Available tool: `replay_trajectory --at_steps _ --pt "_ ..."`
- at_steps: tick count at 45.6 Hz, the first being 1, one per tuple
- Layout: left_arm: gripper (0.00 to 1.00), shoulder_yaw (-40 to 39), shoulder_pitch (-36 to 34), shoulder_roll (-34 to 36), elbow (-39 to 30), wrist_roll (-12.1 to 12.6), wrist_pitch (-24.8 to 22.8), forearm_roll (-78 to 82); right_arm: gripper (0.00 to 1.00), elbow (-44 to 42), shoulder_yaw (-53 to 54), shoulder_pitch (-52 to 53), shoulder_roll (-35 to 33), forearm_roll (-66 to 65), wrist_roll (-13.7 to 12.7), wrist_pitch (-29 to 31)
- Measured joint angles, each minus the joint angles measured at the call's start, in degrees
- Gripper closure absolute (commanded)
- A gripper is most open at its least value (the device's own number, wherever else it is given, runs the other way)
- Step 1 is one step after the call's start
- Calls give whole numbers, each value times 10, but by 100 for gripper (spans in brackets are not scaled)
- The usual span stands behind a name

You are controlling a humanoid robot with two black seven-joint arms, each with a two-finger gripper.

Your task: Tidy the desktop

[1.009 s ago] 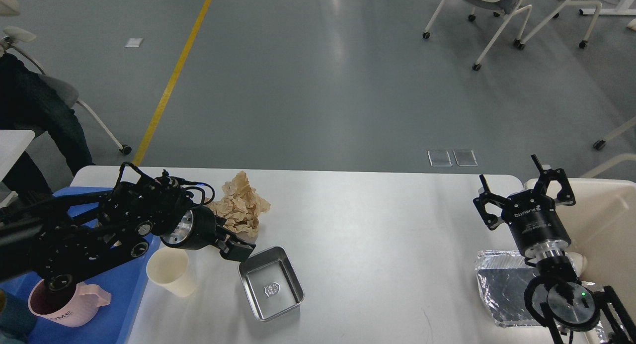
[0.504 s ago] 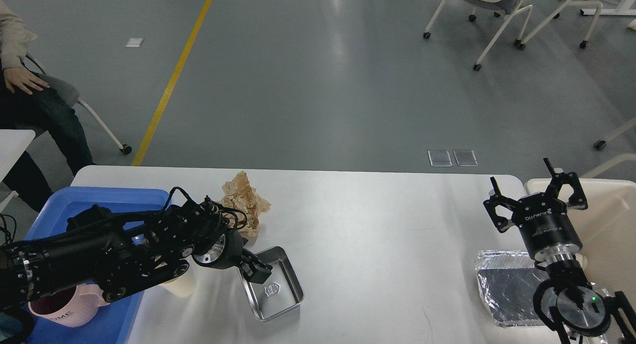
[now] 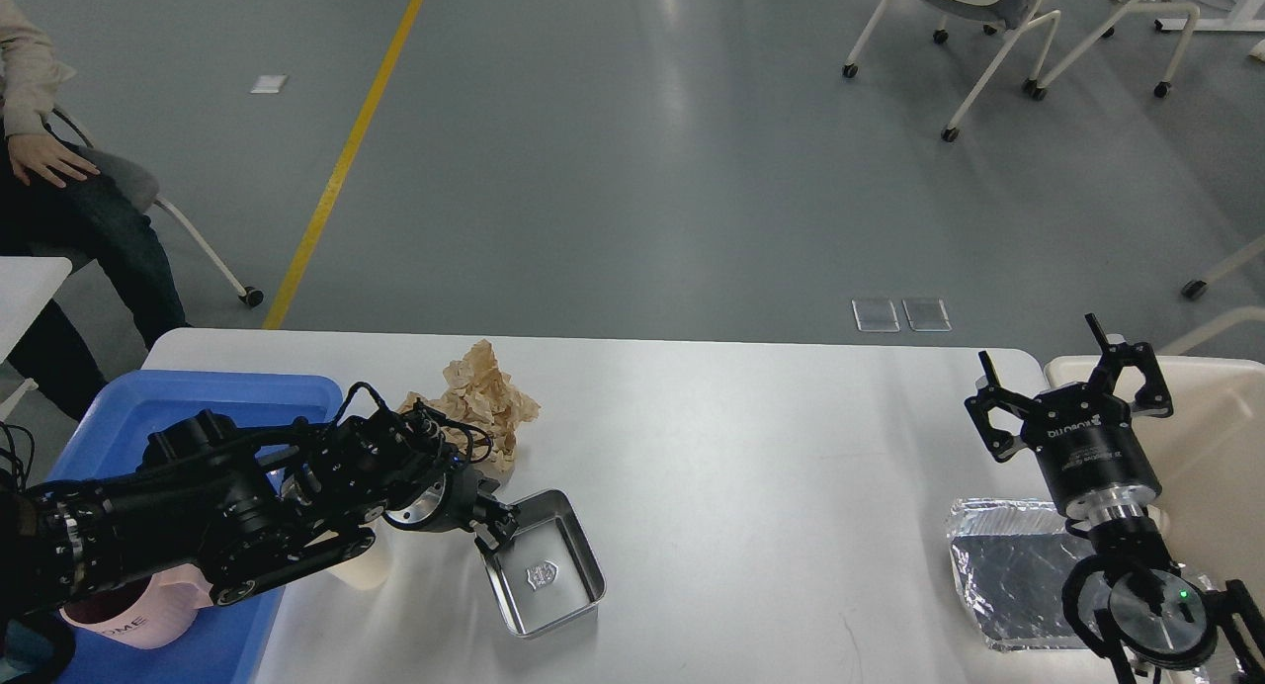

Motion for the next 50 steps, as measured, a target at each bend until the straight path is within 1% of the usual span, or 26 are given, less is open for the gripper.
replay_trajectory --at_steps 8,20,28,33,38,43,50 --pt "100 1 6 -17 13 0 2 0 0 0 0 0 0 0 7 0" --pt "100 -7 -2 -41 17 -1 -5 -18 0 0 2 0 0 0 9 0" --pt "100 -48 -67 -40 2 -2 -17 -96 0 1 2 0 0 0 9 0" --pt "100 -78 -116 -29 -20 -3 -48 -147 0 3 1 0 1 0 9 -1" --pt "100 -109 -164 -1 -49 -3 -86 -181 0 13 0 0 1 0 9 -1" --pt "100 -121 -189 22 -62 -5 -106 -187 0 24 0 -3 2 0 9 -2" --pt "100 -124 -192 38 -76 -5 -112 -189 0 30 -3 -4 3 0 9 -2"
